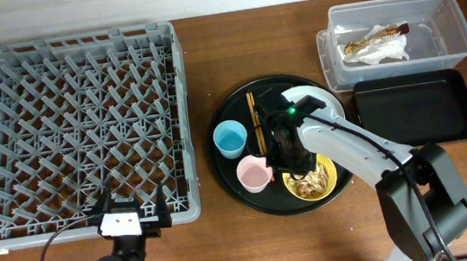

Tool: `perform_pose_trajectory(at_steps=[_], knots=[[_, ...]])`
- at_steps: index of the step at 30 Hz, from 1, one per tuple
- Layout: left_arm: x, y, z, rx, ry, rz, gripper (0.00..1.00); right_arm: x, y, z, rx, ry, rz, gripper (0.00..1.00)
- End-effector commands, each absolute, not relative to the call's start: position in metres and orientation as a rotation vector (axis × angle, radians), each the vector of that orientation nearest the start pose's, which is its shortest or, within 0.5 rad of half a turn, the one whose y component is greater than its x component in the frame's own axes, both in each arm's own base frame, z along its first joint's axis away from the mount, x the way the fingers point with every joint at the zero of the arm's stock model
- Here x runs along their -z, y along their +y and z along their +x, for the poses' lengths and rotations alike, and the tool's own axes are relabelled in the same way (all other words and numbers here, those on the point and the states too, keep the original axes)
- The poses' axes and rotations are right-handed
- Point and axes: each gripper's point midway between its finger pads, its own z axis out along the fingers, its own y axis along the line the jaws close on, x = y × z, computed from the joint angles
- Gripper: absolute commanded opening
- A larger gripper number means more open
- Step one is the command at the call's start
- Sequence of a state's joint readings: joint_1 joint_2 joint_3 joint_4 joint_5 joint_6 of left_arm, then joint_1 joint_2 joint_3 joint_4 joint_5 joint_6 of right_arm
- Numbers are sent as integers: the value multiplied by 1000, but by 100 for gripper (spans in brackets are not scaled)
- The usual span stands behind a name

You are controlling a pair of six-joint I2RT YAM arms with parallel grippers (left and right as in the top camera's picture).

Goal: Sort waste into correct bins and load items into the dishwasher rack
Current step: 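Grasp the rim of the yellow bowl with the right gripper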

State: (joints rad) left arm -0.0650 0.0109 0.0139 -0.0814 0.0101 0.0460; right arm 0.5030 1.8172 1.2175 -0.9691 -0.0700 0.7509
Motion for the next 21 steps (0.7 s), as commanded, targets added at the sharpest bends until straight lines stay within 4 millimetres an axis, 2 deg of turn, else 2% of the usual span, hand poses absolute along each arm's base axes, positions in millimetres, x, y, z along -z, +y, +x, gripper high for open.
perform_pose_trajectory(at_steps=[1, 5, 11, 17, 21], knots=[[-156, -16, 245, 4, 1647, 106, 100, -33, 165, 274, -78, 3178, 355, 28], [-156, -16, 245, 4, 1647, 106, 100, -32, 163, 269, -65, 3203, 336, 24], [-156, -16, 245, 4, 1647, 106, 100, -33, 150, 264, 47, 3212, 292, 4], [-156, -16, 245, 4, 1647, 106, 100, -33, 150, 267, 43, 3211, 130, 4], [-156, -16, 245, 4, 1647, 106, 100, -48, 152, 280, 8, 3180, 70, 4]])
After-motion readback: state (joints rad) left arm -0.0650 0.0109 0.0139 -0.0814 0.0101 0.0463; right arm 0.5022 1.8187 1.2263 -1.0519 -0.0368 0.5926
